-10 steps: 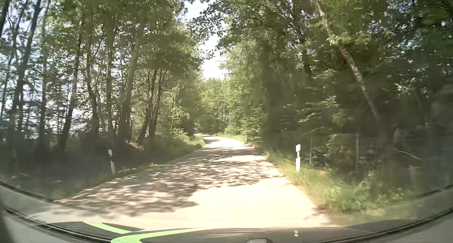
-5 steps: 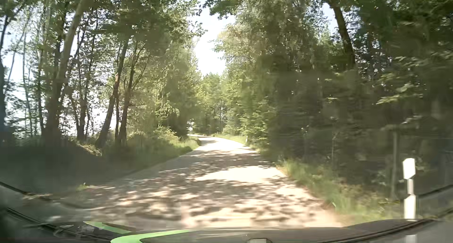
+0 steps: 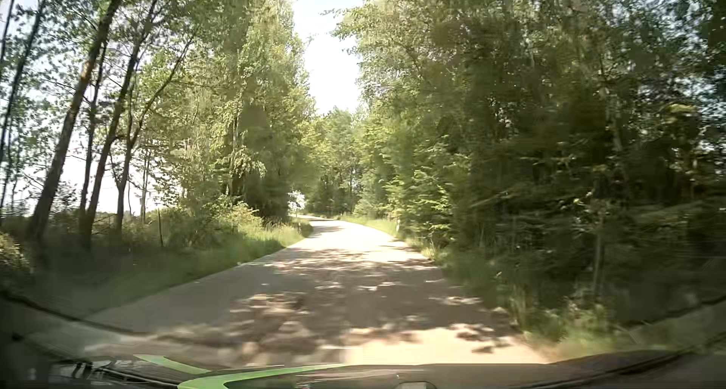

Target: Follow the waypoints while adhering to traffic rules and regulations

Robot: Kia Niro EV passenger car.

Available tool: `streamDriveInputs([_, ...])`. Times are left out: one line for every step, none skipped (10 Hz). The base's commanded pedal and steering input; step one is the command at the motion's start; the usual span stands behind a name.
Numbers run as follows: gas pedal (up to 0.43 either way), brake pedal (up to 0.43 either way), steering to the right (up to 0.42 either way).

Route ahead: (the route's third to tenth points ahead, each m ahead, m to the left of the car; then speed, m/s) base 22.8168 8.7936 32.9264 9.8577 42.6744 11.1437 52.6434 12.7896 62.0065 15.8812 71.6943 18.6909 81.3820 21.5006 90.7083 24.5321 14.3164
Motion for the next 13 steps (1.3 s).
streamDriveInputs([0.189,0.0,-0.001])
streamDriveInputs([0.189,0.0,-0.002])
streamDriveInputs([0.189,0.0,-0.002])
streamDriveInputs([0.189,0.0,-0.005])
streamDriveInputs([0.15,0.0,-0.008])
streamDriveInputs([0.15,0.0,-0.01])
streamDriveInputs([0.15,0.0,-0.012])
streamDriveInputs([0.15,0.0,-0.013])
streamDriveInputs([0.15,0.0,-0.014])
streamDriveInputs([0.15,0.0,-0.016])
streamDriveInputs([0.15,0.0,-0.018])
streamDriveInputs([0.15,0.0,-0.02])
streamDriveInputs([0.169,0.0,-0.021])
